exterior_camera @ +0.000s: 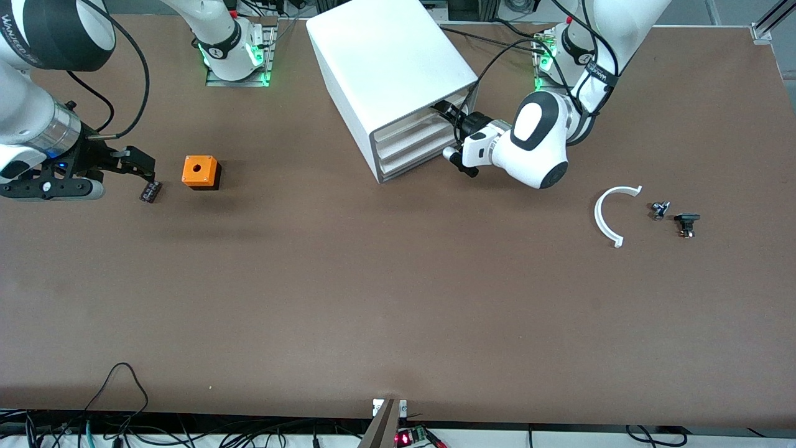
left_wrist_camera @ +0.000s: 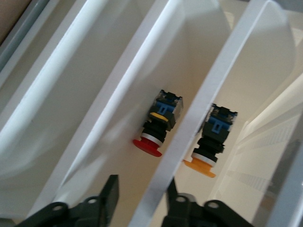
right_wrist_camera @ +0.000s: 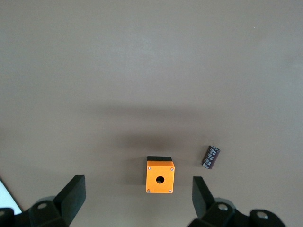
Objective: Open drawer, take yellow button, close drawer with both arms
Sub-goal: 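Pull the drawer open with the left gripper while the right gripper approaches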
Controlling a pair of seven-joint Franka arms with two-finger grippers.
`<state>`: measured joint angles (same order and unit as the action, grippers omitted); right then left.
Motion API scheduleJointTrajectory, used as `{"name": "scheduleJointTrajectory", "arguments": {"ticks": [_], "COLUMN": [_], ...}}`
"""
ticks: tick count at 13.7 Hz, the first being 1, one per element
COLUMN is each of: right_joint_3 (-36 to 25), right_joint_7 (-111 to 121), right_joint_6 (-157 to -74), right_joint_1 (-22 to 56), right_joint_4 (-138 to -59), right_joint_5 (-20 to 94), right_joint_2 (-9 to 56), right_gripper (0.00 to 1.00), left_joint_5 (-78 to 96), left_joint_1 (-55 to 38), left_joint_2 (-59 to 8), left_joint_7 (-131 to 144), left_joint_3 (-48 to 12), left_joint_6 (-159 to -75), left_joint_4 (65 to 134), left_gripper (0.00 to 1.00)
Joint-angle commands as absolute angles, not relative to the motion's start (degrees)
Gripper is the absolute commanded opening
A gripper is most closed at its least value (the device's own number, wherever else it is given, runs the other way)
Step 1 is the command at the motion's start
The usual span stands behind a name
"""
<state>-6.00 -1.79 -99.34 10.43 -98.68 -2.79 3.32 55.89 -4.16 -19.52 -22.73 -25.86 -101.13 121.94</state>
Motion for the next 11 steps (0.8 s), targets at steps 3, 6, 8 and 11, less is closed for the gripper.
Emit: {"name": "scheduleJointTrajectory", "arguments": {"ticks": [3,6,8,11], "right_joint_3": [-5.62,-5.28,-5.19,-5.19], "right_joint_7": [-0.88,-0.88,-0.44,4.47], "right_joint_6": [-99.14,-99.23,-99.49,-99.84], "right_joint_1": [12.12,14.76,16.51,18.98], "right_joint_4": [-95.29,-90.37,-87.81,-84.83], "right_joint_5": [0.69,1.75,2.72,8.77], "right_joint_2": [5.87,9.57,11.68,15.28], "right_gripper": [1.0,1.0,1.0,1.0], "left_joint_5": [55.55,55.46,55.37,55.63], "left_joint_1": [0.51,1.76,2.55,2.64], "left_joint_2": [-17.75,-17.84,-18.19,-18.55], "left_joint_7": [-23.99,-24.08,-24.0,-23.91], "left_joint_3": [-25.76,-20.49,-18.29,-16.09], "left_joint_6": [-102.66,-104.41,-107.39,-112.31], "left_joint_4": [123.75,122.35,120.77,119.62], "left_gripper": [0.0,0.0,0.0,0.0]}}
